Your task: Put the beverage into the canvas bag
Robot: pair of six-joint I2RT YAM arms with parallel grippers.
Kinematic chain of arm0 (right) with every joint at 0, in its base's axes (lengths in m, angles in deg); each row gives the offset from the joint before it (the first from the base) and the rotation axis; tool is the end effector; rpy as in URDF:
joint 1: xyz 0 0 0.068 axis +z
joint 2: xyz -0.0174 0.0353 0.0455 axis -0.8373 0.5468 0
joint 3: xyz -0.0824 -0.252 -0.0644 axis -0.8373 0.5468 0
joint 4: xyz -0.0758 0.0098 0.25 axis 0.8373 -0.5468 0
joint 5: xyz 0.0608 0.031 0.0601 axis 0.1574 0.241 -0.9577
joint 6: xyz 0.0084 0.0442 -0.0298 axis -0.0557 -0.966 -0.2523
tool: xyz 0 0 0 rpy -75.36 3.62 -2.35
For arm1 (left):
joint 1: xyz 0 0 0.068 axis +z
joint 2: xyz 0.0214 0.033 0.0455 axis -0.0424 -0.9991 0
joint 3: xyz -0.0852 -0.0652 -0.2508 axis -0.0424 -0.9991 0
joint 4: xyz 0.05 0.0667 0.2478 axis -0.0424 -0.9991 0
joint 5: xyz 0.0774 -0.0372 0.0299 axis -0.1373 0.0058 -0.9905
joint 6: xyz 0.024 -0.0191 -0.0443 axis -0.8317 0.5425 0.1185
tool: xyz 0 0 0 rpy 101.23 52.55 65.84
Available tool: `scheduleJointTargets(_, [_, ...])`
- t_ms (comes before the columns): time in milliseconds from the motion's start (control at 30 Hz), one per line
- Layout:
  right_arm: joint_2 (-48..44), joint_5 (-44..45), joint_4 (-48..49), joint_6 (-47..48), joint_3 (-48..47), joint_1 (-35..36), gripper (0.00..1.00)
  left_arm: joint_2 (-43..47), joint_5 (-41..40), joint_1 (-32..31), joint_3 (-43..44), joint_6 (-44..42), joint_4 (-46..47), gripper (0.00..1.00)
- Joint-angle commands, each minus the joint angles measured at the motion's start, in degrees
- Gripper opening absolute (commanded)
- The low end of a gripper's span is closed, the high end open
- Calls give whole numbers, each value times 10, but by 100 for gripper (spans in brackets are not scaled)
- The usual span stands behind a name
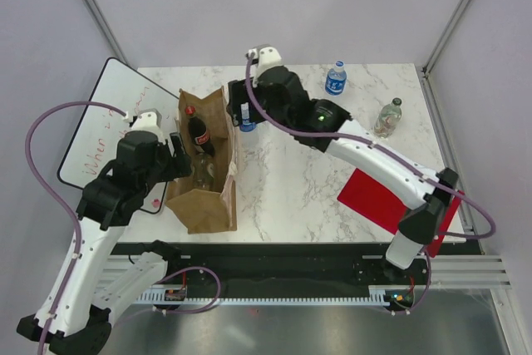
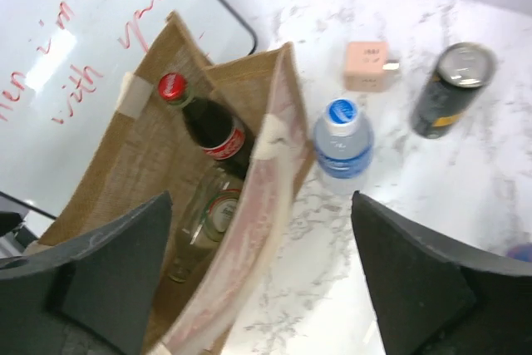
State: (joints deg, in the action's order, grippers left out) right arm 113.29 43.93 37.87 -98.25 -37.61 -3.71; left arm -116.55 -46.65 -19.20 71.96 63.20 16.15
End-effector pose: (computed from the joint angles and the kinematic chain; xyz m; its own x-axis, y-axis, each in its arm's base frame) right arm 0.2458 0.3122 0.4292 -0.4188 -0.0024 -0.9081 -0.5130 0.8257 0.2345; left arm 0.1218 -0.0377 0.3785 -0.5647 -0.1674 -0.8082 -0.0745 0.9856 -0.1521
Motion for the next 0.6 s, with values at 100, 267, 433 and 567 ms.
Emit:
scheduleJointTargets(100, [-92,78,-65,3,47,-97,98,10,23,-1,66,-34,-13,97])
scheduleJointTargets(267, [-105,151,-123,25,56,-196,98,18,35,-1,76,-38,-12,100])
scheduleJointTargets(433, [-112,160,-154,23,84,-323,98,25,57,-1,78,-49,0,100])
scheduleJointTargets(567, [-108,141,-159,18,115,-391,98,42,80,-2,77,-49,12,100])
